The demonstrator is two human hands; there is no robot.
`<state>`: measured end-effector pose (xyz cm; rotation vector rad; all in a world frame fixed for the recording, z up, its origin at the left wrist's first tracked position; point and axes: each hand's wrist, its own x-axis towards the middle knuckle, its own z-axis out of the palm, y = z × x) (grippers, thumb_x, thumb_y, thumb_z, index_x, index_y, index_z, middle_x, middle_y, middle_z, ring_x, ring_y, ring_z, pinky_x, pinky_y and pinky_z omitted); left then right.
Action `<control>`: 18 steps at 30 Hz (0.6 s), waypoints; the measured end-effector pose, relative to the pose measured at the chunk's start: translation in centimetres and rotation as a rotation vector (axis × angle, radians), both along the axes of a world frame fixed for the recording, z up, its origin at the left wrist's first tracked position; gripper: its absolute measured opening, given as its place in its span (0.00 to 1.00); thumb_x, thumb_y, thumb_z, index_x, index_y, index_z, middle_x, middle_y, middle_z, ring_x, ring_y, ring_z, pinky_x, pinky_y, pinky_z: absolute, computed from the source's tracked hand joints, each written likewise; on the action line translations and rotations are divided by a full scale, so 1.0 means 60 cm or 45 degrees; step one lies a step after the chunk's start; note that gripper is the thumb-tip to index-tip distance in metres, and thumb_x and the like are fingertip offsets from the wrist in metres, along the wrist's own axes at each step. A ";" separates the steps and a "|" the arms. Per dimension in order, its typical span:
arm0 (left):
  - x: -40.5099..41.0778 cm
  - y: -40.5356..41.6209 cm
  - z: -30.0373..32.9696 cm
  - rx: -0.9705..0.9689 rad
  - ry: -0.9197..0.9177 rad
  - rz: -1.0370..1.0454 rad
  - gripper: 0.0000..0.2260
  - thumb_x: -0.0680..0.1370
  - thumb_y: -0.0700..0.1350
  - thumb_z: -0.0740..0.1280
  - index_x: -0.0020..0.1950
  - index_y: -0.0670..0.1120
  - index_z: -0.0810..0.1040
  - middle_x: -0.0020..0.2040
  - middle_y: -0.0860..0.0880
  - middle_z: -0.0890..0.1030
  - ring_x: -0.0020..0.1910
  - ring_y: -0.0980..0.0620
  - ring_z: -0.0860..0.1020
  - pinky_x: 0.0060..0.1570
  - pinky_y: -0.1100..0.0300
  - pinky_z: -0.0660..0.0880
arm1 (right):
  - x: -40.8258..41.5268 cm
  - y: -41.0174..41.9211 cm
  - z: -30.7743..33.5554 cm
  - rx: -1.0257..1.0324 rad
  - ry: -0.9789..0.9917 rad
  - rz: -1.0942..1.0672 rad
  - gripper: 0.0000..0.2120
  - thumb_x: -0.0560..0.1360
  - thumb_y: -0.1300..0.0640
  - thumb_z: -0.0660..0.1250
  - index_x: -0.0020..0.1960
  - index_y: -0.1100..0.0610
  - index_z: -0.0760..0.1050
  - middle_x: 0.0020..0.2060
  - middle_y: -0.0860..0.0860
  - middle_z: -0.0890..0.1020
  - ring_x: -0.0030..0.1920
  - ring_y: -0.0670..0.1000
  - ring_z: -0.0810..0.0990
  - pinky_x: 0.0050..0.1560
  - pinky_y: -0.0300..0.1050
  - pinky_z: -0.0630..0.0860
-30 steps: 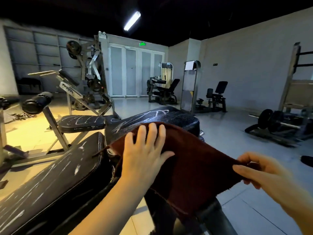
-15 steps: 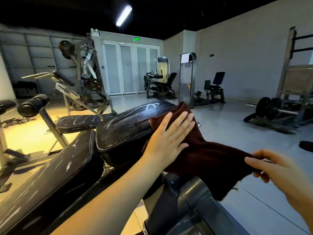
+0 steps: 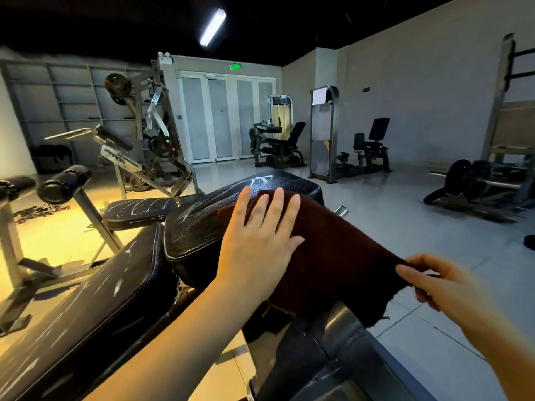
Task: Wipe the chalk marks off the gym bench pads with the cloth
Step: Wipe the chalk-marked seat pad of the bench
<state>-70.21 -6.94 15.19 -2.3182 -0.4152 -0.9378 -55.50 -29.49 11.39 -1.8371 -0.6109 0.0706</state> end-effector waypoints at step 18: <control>-0.027 0.026 0.123 -1.198 -0.050 -0.550 0.09 0.66 0.42 0.79 0.40 0.50 0.81 0.39 0.57 0.80 0.40 0.61 0.77 0.41 0.69 0.71 | -0.007 -0.018 0.109 0.381 -0.187 -0.127 0.06 0.75 0.69 0.67 0.45 0.59 0.77 0.38 0.58 0.80 0.29 0.47 0.81 0.30 0.36 0.79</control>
